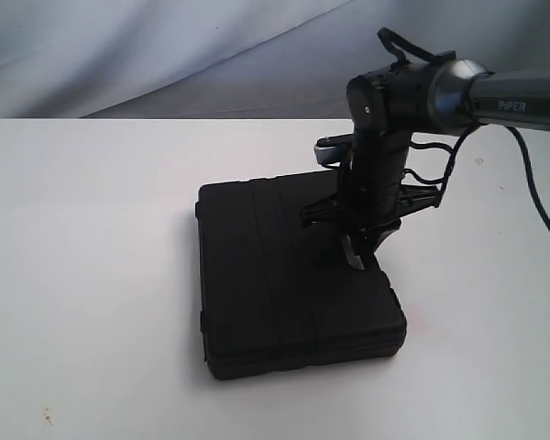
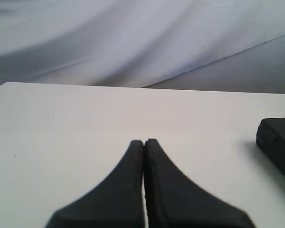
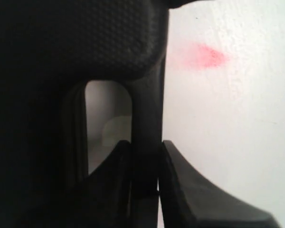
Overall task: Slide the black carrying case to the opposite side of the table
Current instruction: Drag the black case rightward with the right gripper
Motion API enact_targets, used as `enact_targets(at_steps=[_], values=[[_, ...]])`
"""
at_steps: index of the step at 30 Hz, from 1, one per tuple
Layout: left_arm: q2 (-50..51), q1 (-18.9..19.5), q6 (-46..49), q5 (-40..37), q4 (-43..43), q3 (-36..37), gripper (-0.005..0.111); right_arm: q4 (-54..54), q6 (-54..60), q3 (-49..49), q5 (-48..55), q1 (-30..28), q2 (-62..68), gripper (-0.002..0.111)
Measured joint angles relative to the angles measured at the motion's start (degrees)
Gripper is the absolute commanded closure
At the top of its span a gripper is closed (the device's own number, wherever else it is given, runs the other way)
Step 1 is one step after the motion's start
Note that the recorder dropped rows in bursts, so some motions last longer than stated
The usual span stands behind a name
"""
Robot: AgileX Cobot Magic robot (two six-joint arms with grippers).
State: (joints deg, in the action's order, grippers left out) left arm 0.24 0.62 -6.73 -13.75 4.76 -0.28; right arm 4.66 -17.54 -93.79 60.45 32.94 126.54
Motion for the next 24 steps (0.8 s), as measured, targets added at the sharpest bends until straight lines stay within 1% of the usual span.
enact_targets(at_steps=[4,16,24], values=[[0.00,0.00,0.00,0.00,0.00,0.00,0.107,0.00,0.13,0.74,0.47,-1.63,-0.57,0.108],[0.00,0.00,0.00,0.00,0.00,0.00,0.107,0.09,0.13,10.50,-4.96,-7.65,-6.02,0.108],[0.00,0.00,0.00,0.00,0.00,0.00,0.107,2.00,0.92,13.55,-5.09,-11.71,-7.98,0.108]])
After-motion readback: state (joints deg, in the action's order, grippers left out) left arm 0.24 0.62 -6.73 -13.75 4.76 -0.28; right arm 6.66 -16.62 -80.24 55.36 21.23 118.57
